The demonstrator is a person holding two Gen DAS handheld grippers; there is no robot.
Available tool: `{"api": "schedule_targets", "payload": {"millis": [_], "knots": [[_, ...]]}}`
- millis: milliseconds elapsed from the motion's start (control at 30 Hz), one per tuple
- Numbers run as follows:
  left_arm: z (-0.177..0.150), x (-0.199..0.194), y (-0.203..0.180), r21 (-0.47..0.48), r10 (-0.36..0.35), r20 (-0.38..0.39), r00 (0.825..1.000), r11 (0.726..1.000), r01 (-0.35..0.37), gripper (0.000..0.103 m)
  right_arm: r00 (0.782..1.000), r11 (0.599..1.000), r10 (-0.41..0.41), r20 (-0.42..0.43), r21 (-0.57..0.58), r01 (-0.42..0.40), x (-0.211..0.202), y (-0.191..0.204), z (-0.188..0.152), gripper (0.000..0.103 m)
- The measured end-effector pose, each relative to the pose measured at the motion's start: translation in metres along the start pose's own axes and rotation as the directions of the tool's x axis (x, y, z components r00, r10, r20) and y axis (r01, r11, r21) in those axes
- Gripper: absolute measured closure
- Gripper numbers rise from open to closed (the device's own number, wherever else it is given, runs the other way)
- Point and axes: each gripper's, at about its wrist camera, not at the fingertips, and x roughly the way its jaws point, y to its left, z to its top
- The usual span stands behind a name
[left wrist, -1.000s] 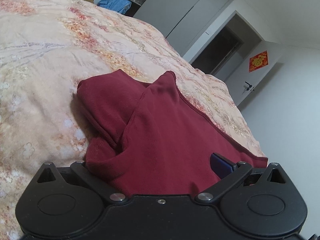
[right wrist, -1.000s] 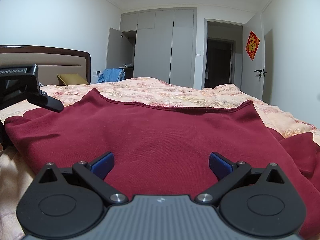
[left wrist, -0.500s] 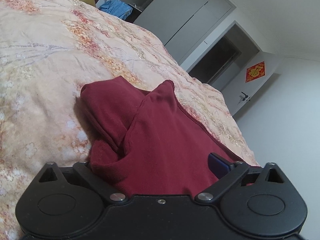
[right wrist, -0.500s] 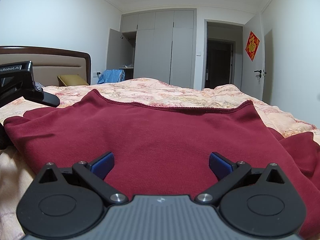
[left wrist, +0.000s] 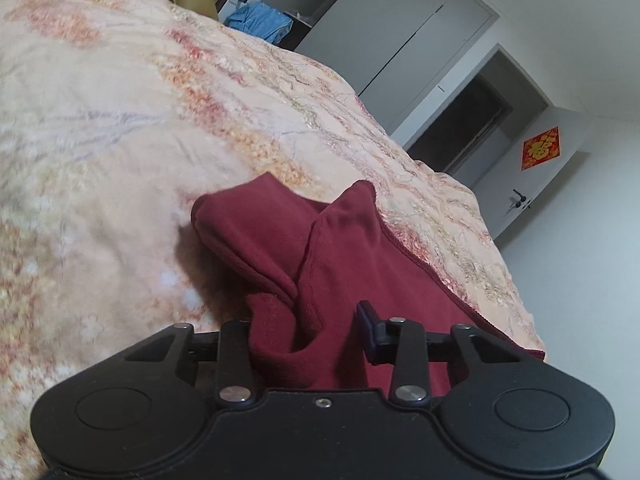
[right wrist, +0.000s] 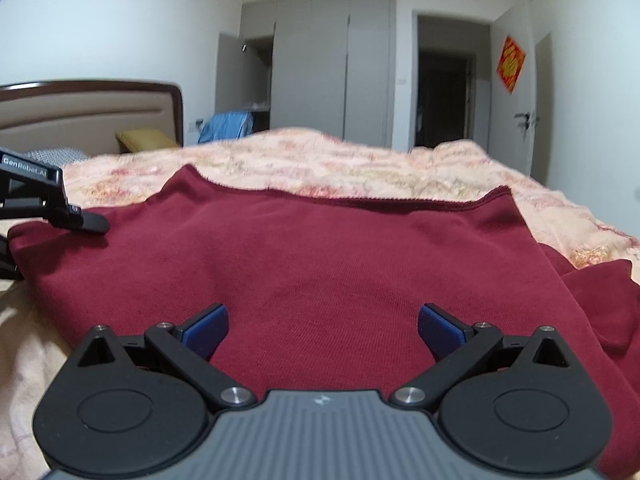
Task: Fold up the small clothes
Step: 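Grasp the folded sweater edge with the left gripper, then lift the folded sweater with the left gripper and fold it over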
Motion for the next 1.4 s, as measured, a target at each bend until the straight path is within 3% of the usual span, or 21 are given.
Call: {"api": "schedule_targets", "payload": {"millis": [367, 633, 767, 900, 1067, 1200, 1300, 1400], "knots": [[0.008, -0.002, -0.020, 0.075, 0.014, -0.003, 1.000, 0.997, -0.013, 0.065, 0.995, 0.999, 0.042, -0.095, -0.010, -0.043, -0.007, -0.005, 0.014, 0.000], [0.021, -0.002, -0.057, 0.227, 0.004, 0.005, 1.000, 0.974, -0.005, 0.087, 0.994, 0.999, 0.038, -0.103, -0.013, -0.039, -0.037, -0.019, 0.015, 0.000], [0.022, -0.001, -0.099, 0.344, -0.050, 0.008, 0.999, 0.938, 0.045, 0.089, 0.994, 1.000, 0.013, -0.104, -0.007, -0.013, -0.057, -0.028, 0.010, 0.000], [0.006, -0.005, -0.150, 0.491, -0.134, 0.001, 0.991, 0.863, 0.116, 0.089, 0.995, 0.999, -0.029, -0.095, 0.010, 0.030, -0.078, -0.040, 0.004, 0.000], [-0.026, -0.011, -0.204, 0.591, -0.265, -0.090, 0.960, 0.762, 0.266, 0.089, 0.984, 0.990, -0.138, -0.111, -0.018, 0.137, -0.099, -0.054, -0.004, 0.000], [-0.056, -0.010, -0.228, 0.576, -0.347, -0.244, 0.905, 0.699, 0.424, 0.089, 0.966, 0.975, -0.220, -0.136, -0.049, 0.215, -0.111, -0.065, -0.011, 0.000], [-0.080, 0.002, -0.235, 0.556, -0.331, -0.342, 0.880, 0.683, 0.473, 0.089, 0.951, 0.965, -0.261, -0.167, -0.056, 0.255, -0.117, -0.075, -0.017, 0.000], [-0.097, 0.013, -0.230, 0.536, -0.298, -0.404, 0.865, 0.689, 0.488, 0.087, 0.939, 0.959, -0.285, -0.195, -0.051, 0.280, -0.122, -0.079, -0.024, 0.000]]}}
